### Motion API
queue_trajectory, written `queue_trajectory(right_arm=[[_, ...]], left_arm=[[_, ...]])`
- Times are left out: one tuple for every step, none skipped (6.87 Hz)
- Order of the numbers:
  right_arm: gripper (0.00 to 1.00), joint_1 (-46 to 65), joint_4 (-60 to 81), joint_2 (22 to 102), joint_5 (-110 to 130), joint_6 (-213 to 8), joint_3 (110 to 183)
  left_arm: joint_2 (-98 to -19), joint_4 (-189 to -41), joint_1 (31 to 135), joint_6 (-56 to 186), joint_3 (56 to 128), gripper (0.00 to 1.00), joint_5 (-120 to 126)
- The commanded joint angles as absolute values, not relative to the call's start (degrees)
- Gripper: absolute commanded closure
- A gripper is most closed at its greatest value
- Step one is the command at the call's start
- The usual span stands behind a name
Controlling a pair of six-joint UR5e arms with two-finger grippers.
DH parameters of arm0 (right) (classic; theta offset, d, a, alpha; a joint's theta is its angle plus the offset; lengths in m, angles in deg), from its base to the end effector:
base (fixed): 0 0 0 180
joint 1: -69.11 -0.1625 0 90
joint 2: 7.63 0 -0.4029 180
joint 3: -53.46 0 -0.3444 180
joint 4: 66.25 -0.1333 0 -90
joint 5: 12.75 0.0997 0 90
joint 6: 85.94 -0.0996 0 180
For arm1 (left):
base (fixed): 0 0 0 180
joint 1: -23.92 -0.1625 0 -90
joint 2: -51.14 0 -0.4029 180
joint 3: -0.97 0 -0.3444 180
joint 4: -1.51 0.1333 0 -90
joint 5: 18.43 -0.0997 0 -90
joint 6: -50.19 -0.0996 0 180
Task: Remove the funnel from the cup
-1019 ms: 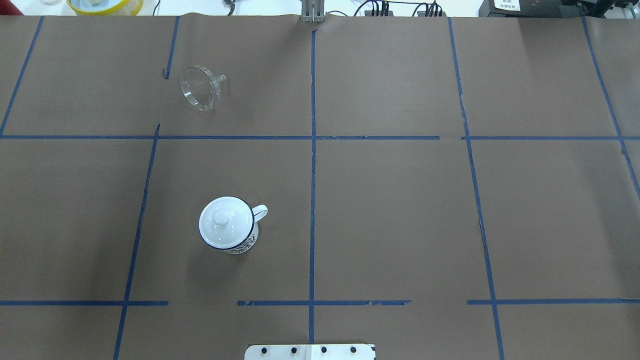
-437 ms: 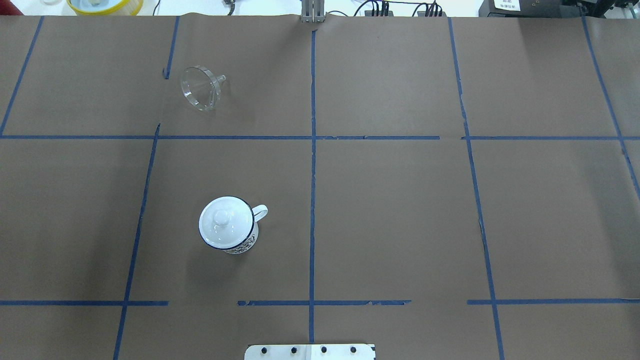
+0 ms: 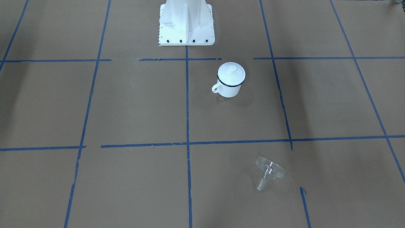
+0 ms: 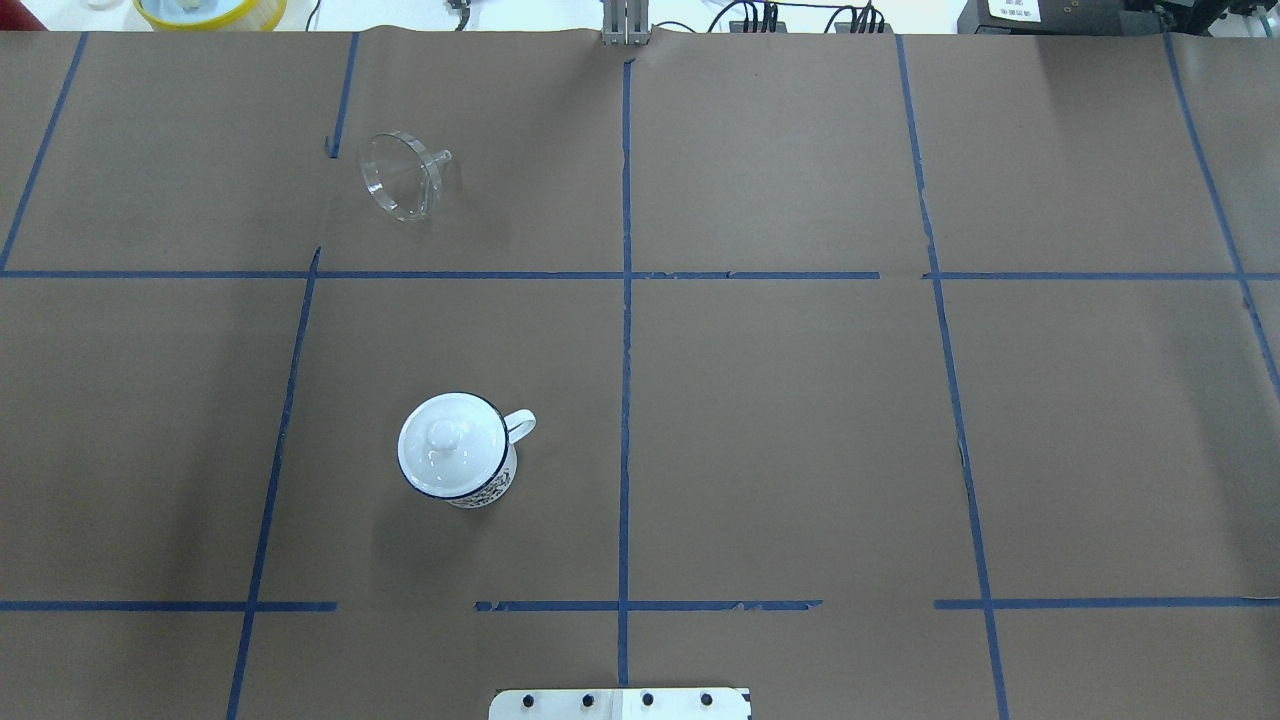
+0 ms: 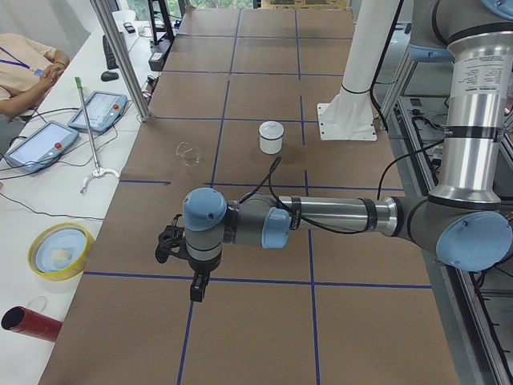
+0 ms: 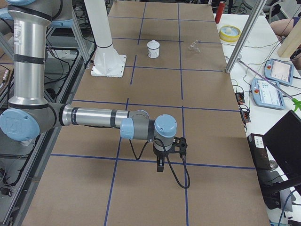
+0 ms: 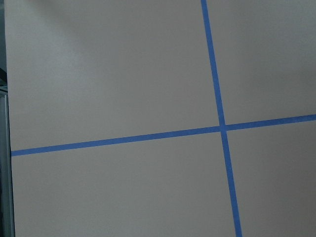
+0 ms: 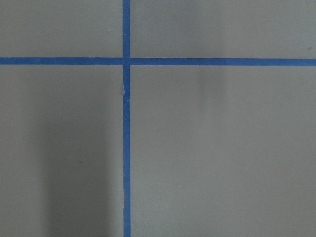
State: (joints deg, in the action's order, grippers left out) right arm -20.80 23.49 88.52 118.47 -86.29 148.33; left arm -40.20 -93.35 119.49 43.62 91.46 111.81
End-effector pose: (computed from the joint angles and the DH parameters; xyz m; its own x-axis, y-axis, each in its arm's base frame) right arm 0.0670 -0.3996 0.6475 0.7522 0.0167 0.6587 -0.0030 0.9998 -0.0218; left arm -0.1134 -0.4527 0.6182 0.7730 0.1139 -0.6240 0.0080 0.9819 0.1891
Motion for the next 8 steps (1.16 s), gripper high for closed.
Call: queue_trajectory(right_arm=[[0.0, -20.8, 23.5, 88.5, 118.5, -86.3, 148.4], [0.0, -20.8, 23.5, 88.5, 118.5, -86.3, 148.3], [0.0, -20.8, 23.5, 88.5, 118.5, -86.3, 148.4], [0.0, -20.8, 23.5, 88.5, 118.5, -86.3, 148.4], [0.0, -20.8, 23.5, 88.5, 118.5, -86.3, 148.4], [0.0, -20.8, 23.5, 88.5, 118.5, -86.3, 148.4], [0.0, -20.8, 23.5, 88.5, 118.5, -86.3, 148.4], [0.0, -20.8, 23.5, 88.5, 118.5, -86.3, 148.4]], left_arm=[[-39.9, -93.5, 119.5, 43.5, 91.3, 0.0, 111.8], [-40.0, -93.4, 119.5, 43.5, 91.3, 0.0, 111.9], [-40.0, -93.3, 119.5, 43.5, 91.4, 0.0, 111.8], [-40.0, -93.2, 119.5, 43.4, 91.8, 0.0, 111.8], [-40.0, -93.2, 119.5, 43.4, 91.8, 0.0, 111.8], [-40.0, -93.2, 119.6, 43.4, 92.2, 0.0, 111.9], [-40.2, -93.1, 119.6, 43.4, 92.2, 0.0, 111.9], [-40.4, -93.1, 119.5, 43.4, 92.7, 0.0, 112.9]])
